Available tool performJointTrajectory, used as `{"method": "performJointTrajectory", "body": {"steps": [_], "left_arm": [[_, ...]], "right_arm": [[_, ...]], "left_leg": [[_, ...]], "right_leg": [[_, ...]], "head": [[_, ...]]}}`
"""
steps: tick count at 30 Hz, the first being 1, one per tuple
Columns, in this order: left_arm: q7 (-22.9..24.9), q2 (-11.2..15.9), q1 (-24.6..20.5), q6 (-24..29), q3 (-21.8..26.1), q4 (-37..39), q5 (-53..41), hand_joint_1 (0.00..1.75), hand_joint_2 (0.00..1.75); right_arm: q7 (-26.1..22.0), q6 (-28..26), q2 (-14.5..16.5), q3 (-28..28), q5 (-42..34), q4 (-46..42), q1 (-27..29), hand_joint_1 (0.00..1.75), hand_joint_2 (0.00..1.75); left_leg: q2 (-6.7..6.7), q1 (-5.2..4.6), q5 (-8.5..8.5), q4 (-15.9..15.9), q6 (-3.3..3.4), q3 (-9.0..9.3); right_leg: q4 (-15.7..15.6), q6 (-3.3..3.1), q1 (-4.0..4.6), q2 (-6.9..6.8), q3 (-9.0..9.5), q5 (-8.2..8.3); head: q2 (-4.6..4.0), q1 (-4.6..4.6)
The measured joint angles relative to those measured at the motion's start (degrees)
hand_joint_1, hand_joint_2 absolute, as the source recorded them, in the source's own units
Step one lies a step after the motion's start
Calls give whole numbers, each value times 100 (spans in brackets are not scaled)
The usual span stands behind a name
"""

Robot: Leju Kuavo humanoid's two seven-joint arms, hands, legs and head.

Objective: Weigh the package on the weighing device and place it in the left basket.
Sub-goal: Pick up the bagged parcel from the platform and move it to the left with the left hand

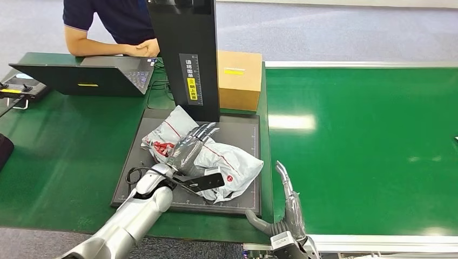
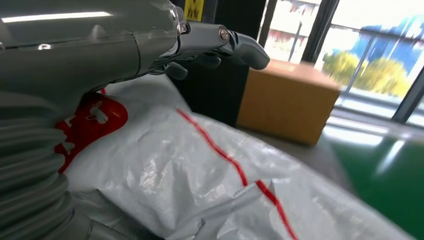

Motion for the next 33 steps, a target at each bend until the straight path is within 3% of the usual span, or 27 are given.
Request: {"method": "performJointTrajectory", "body": {"steps": [2,3,6,7,15,21,25,30,33], "left_arm": [[208,-30,-284,-225,-73,493,-94,0,175],[307,-44,-405,-333,-108,702,-133,14,175],[575,-87,-698,-650,-183,1216,-200,145,175],[630,-101,-767,-733,-192,1354,-203,175,175],[451,-135,-888,-758,-194,1810,-18,175,175],[337,-150,-802,-49,-181,1832,-34,175,175],[98,-150,-648,816,-164,1790,-22,175,175],[-352,-107,42,2154,-50,630,-190,175,175],[-755,-191,614,2486,280,-642,-996,175,175]], "right_arm": [[1,-7,0,-1,1,5,-1,0,175],[0,-12,1,-1,2,6,-1,0,175],[-1,-30,1,-1,2,6,1,0,175],[-1,-32,1,-1,1,6,1,0,175],[0,-65,1,-1,-41,14,2,0,175],[1,-103,2,-1,-50,21,2,0,175],[1,-96,3,-3,-50,21,2,0,175],[14,-79,40,-11,4,21,12,0,175],[24,-83,49,-13,35,20,36,0,175]], "left_leg": [[0,0,0,0,0,1],[0,0,0,0,0,3],[0,0,-3,-2,0,19],[0,0,-6,-3,0,27],[1,1,-2,-7,-8,60],[3,1,10,-6,-13,62],[3,1,10,-6,-13,55],[2,1,10,-6,-13,31],[2,0,7,-4,-9,12]], "right_leg": [[0,0,0,0,2,0],[0,0,0,0,4,0],[-1,-1,0,-1,22,-2],[-1,-2,0,-1,30,-5],[-1,-13,2,-1,65,-1],[1,-15,2,1,59,9],[1,-15,2,3,48,8],[2,-13,2,1,27,6],[1,-9,0,2,10,3]], "head": [[0,1],[0,1],[0,0],[0,0],[0,1],[0,1],[0,1],[0,0],[0,0]]}}
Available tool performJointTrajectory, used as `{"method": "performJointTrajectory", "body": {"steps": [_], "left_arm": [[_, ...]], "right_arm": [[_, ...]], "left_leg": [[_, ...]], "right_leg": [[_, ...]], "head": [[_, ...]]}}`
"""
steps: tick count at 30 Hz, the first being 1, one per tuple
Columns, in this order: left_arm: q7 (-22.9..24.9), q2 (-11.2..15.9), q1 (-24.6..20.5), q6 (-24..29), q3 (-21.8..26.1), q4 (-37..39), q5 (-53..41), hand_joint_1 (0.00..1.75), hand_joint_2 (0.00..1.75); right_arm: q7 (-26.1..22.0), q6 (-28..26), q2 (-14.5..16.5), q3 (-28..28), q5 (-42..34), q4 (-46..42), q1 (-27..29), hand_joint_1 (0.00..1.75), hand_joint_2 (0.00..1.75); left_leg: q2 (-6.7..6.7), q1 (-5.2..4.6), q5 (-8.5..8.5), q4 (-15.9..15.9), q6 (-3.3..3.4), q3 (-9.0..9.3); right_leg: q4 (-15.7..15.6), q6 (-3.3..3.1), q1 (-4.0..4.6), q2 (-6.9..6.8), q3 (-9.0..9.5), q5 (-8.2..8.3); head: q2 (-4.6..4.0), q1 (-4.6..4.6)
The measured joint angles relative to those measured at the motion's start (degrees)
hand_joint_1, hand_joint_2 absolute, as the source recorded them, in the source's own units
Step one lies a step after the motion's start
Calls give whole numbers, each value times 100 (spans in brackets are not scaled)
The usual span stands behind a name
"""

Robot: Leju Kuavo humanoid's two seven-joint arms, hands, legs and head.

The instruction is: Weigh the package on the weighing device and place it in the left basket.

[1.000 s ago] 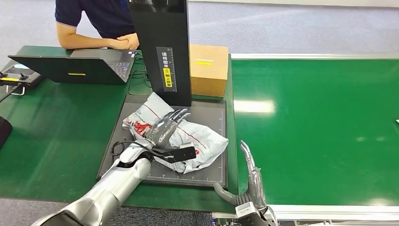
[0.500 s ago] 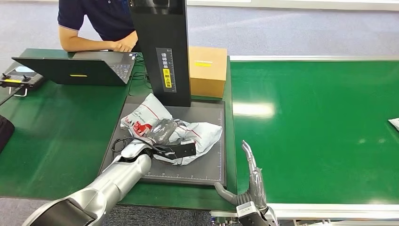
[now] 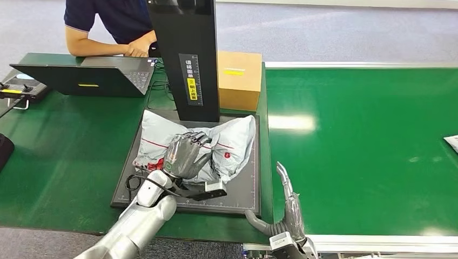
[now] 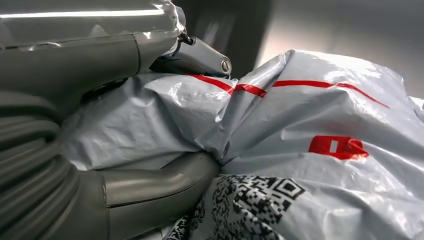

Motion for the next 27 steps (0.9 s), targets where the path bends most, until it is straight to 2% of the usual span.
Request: {"method": "performJointTrajectory", "body": {"steps": [2,5,8,12,18,24,27], "left_arm": [[-476,-174,346,36,404,-979,-529,175,175],[-983,-437,679,44,1042,-2091,-697,175,175],[-1104,-547,813,42,1607,-2850,-666,175,175],[-1129,-582,841,41,2336,-3487,-530,175,175],[-1130,-519,543,34,3691,-3739,-99,175,175],[-1128,-146,-110,26,5278,-3045,106,170,175],[-1119,35,-469,26,6066,-2467,-186,107,175]], "right_arm": [[7,-10,7,-1,17,-1,8,0,175],[12,-15,28,-2,32,-1,15,0,175],[13,-15,35,-4,41,-2,25,0,175],[12,-17,45,-5,56,-15,72,0,175],[4,-24,68,-4,41,-17,126,0,175],[-12,-87,85,6,-42,8,116,0,175],[-18,-131,91,13,-103,51,94,0,175]], "left_leg": [[1,-1,-2,1,3,-12],[5,-1,-6,1,6,-17],[4,0,-6,0,6,-17],[4,4,0,-2,-3,-15],[4,6,4,-4,-8,-14],[5,6,7,-4,-11,-14],[4,6,8,-4,-10,-15]], "right_leg": [[-1,2,-1,1,-11,-1],[-2,2,-1,5,-18,-1],[-2,1,1,4,-18,-1],[1,-1,5,4,-19,0],[6,-4,6,4,-19,1],[9,-7,6,4,-20,3],[9,-7,6,3,-21,3]], "head": [[0,2],[0,1],[0,0],[0,0],[0,1],[0,0],[0,0]]}}
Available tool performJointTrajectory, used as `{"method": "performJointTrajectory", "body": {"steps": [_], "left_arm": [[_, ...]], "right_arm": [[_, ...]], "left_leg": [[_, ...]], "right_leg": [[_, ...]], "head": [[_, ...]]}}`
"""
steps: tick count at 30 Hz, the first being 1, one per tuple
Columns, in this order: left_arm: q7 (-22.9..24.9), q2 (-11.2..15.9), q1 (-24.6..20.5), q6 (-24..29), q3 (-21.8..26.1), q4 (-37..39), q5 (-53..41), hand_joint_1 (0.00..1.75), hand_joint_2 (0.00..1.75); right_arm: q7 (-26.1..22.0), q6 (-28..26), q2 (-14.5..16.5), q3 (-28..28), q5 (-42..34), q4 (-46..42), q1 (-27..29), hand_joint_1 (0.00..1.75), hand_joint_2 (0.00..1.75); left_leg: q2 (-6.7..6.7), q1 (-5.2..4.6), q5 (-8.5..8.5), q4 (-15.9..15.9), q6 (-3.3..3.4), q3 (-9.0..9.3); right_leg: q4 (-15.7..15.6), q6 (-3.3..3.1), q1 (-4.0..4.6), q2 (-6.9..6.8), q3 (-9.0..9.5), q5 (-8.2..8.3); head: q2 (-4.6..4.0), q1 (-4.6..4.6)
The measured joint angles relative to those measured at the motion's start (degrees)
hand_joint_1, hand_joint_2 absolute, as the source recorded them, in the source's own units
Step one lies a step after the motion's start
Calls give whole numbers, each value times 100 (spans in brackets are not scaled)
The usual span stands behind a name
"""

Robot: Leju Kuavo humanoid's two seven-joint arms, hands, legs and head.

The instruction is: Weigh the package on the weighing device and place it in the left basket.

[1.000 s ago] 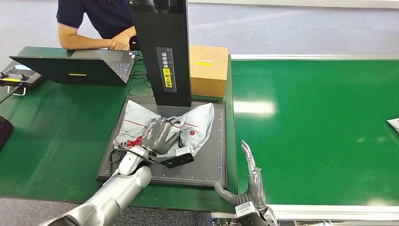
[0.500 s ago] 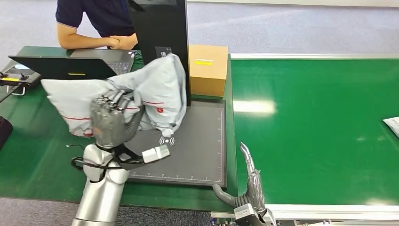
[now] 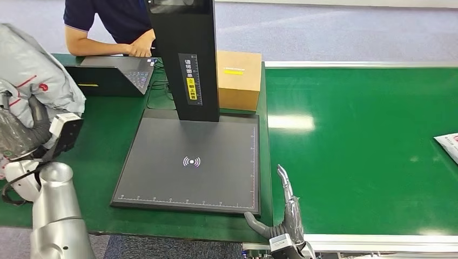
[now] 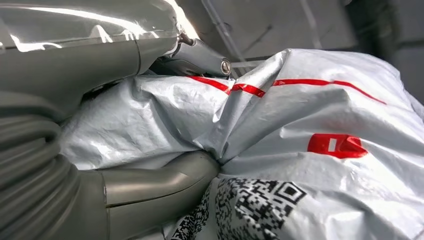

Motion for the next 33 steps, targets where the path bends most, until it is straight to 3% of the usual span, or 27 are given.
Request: {"method": "performJointTrajectory", "body": {"steps": [1,4,5,8,9,12,14,19,24,27,30,33], "left_arm": [[59,58,-146,-1,302,257,-234,104,175],[654,252,-548,-3,1159,1108,-1019,151,175],[979,323,-633,-4,1356,1373,-1210,131,175],[1951,559,-802,-3,1701,2147,-1484,20,175],[2215,642,-849,-3,1758,2402,-1503,3,175],[2747,885,-989,-2,1857,3180,-1488,0,175],[2821,1014,-1067,-2,1894,3615,-1404,0,175],[2362,1179,-1170,0,1963,4150,-937,0,175],[983,1191,-1340,-59,2070,4447,125,0,175],[184,1100,-1371,-445,1917,4486,1494,0,175],[-32,910,-987,-952,1025,3936,3637,0,175],[-55,758,-200,-1344,-502,2854,5163,0,175]], "right_arm": [[-1,-11,1,2,-17,18,-16,0,175],[-3,-91,2,12,-34,61,-65,0,175],[-4,-127,3,16,-34,72,-74,0,175],[-4,-204,3,33,-31,93,-98,0,175],[-4,-217,3,40,-28,96,-108,0,175],[-4,-227,3,54,-15,115,-130,0,175],[-4,-209,3,58,-11,139,-146,0,175],[-4,-192,3,72,-25,241,-223,0,175],[-4,-273,3,111,-92,350,-310,0,175],[-4,-350,1,131,-135,396,-334,0,175],[-4,-407,-1,143,-174,422,-343,0,175],[-4,-427,-4,143,-203,427,-338,0,175]], "left_leg": [[-1,0,0,0,0,-1],[3,-1,0,0,1,0],[5,-1,0,1,1,1],[3,-1,0,1,1,-1],[1,-1,0,1,1,-2],[0,-1,0,1,1,-4],[0,-1,0,1,1,-4],[2,-1,0,2,1,-4],[1,-1,0,4,1,-3],[1,-2,0,5,1,-3],[4,-3,-1,4,2,-3],[-3,-3,-3,5,4,-9]], "right_leg": [[0,0,0,-1,0,0],[0,-1,-2,3,-1,1],[0,-1,-2,5,-2,2],[0,-1,-1,1,-3,1],[0,-1,-1,-1,-3,1],[0,-1,-1,-1,-4,1],[0,-1,-1,-1,-4,1],[-1,-1,-2,-1,-5,1],[-1,-1,-2,-1,-5,1],[-1,-1,-3,0,-4,2],[-1,-1,-3,2,-4,1],[-3,2,-4,-4,-6,-2]], "head": [[0,2],[0,1],[0,0],[0,1],[0,0],[0,0],[0,1],[0,1],[0,0],[0,0],[0,0],[0,0]]}}
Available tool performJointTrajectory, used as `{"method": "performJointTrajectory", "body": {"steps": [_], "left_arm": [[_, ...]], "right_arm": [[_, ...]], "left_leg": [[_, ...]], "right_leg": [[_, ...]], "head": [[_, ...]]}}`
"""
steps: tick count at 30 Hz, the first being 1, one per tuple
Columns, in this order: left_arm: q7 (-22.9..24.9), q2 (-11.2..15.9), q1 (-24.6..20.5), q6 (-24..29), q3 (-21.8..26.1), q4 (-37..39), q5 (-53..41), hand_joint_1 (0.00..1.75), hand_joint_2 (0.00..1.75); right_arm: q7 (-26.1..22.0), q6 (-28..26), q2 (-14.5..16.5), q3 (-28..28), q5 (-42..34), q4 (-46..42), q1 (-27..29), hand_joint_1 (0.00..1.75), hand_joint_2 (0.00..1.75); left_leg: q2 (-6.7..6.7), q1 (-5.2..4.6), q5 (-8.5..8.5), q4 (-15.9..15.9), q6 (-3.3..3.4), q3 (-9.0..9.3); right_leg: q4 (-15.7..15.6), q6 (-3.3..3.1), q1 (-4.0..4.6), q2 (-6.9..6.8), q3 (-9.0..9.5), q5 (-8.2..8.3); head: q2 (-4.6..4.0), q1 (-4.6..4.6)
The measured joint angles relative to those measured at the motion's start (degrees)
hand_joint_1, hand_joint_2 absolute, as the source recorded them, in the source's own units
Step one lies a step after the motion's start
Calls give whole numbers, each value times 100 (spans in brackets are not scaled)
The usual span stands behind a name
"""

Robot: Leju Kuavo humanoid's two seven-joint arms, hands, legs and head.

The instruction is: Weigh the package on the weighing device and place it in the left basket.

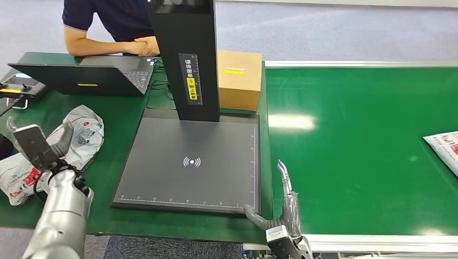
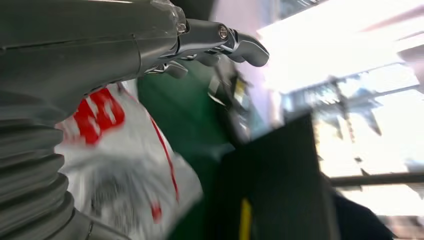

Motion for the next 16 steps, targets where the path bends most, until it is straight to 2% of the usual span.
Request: {"method": "performJointTrajectory", "body": {"steps": [4,8,12,16], "left_arm": [[-13,-80,1150,-88,-1923,-1469,628,0,175],[-19,-139,1925,-288,-3358,-2396,812,0,175],[-17,-209,2243,-864,-4188,-2699,939,0,175],[-8,-227,2349,-1080,-4728,-2736,943,0,175]], "right_arm": [[-1,-42,-10,1,-33,0,15,0,175],[-1,-86,-16,4,19,17,18,0,175],[-1,-83,-17,4,64,51,17,0,175],[-1,-75,-17,4,74,68,11,0,175]], "left_leg": [[-6,-2,-6,0,5,-5],[-5,-4,-12,0,13,-6],[-5,-5,-12,1,13,-5],[-4,-4,-12,0,12,-4]], "right_leg": [[-5,3,-2,-5,-1,-7],[-10,5,-3,-4,-2,-8],[-11,6,-3,-4,-2,-8],[-10,5,-2,-4,-1,-8]], "head": [[0,1],[0,1],[0,0],[0,0]]}}
